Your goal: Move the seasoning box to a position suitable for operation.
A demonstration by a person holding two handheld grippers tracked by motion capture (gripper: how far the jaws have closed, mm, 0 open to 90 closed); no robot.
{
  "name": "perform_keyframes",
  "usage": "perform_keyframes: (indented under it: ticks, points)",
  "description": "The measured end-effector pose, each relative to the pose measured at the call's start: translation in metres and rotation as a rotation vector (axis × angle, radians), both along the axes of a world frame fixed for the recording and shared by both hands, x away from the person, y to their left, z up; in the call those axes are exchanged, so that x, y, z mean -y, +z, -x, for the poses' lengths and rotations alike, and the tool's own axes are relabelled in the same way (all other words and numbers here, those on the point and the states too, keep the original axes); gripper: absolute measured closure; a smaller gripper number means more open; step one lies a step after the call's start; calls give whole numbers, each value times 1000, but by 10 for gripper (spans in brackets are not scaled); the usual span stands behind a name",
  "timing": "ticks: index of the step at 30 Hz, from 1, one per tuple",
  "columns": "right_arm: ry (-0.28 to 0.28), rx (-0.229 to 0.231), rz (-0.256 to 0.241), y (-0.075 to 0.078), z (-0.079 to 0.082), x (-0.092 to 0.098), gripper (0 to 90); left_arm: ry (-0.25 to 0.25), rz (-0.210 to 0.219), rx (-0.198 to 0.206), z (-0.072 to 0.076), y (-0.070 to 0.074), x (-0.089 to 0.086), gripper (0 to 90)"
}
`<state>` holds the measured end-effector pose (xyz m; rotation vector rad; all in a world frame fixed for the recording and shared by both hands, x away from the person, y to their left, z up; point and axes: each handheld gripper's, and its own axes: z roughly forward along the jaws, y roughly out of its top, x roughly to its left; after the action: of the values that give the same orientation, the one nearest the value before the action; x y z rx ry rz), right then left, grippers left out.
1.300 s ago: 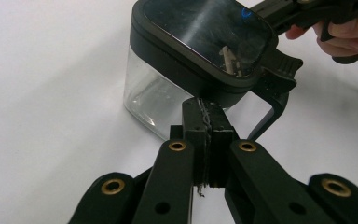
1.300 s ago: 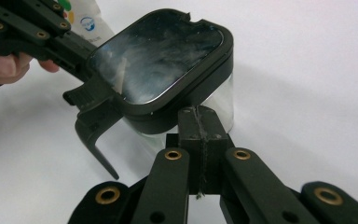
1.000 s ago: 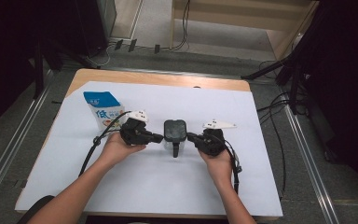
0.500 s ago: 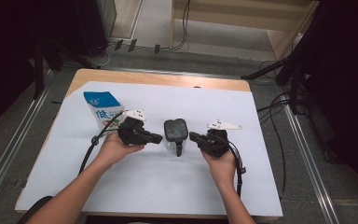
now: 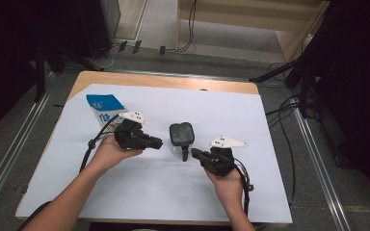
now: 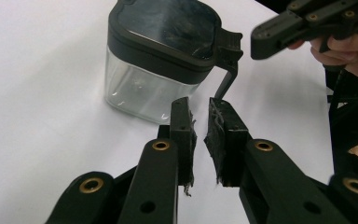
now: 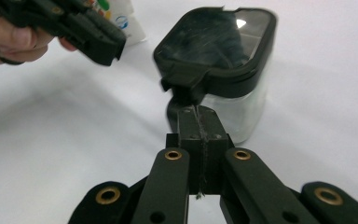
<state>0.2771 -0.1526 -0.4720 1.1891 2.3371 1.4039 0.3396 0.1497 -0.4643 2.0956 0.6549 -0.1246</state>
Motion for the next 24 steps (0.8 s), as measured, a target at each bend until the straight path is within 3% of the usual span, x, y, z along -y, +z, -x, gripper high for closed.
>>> perform_keyframes:
  ticks: [5, 14, 24]
  points:
    - [34, -9, 11, -5, 7, -10, 900, 10, -15, 3, 3, 1, -6, 684]
    - [76, -19, 21, -12, 7, -28, 900, 34, 6, 12, 5, 3, -13, 480]
    - [95, -15, 40, -21, -4, -40, 900, 72, 8, 10, 8, 1, -24, 423]
